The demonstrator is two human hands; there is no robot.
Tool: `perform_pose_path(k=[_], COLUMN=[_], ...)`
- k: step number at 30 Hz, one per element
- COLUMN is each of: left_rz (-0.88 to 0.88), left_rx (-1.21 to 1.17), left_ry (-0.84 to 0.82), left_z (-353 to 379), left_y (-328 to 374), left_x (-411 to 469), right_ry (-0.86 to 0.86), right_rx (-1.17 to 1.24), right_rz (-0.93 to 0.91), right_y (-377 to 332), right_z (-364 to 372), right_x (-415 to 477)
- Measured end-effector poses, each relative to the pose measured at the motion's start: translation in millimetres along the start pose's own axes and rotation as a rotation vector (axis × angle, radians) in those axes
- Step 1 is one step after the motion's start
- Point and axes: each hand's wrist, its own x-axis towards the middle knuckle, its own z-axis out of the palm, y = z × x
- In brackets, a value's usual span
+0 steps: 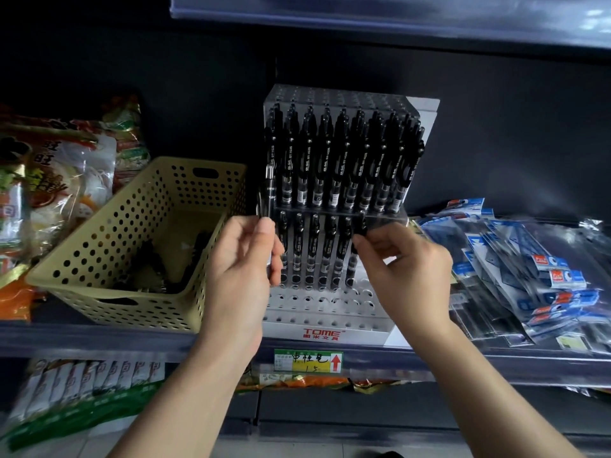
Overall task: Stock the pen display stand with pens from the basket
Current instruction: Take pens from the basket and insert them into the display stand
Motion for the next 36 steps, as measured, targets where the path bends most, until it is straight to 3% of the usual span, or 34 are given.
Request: perform_pose_path(k=[11, 14, 19, 28, 32, 36], left_rz=[0.020, -0.004, 0.050, 0.184, 0.281, 0.460], left_rx=[-0.010, -0.076, 0.030, 0.198, 0.480, 0.955], left_ry=[-0.098, -0.158, -0.260, -0.310, -0.295, -0.153], left_z=[1.6, 5.1, 12.0, 17.2, 9.1, -13.7], left_y=[-1.6, -3.6, -12.3, -10.6, -4.2, 5.3], left_x=[-2.8, -7.0, -13.5, -18.6, -12.7, 1.4], right_ry=[-0.124, -0.086, -0.137, -0.197, -0.158, -0.060], right_rx=[-0.042, 0.058, 0.523, 0.569, 0.593, 0.378], right_rz=[0.053, 0.052, 0.150, 0.220, 0.239, 0.184], right_y=[3.3, -7.6, -45.5, -54.1, -46.9, -32.3], right_z=[-3.0, -10.5, -25.8, -33.5, -40.8, -53.8], right_x=[-1.4, -3.1, 6.7, 12.5, 22.3, 33.7])
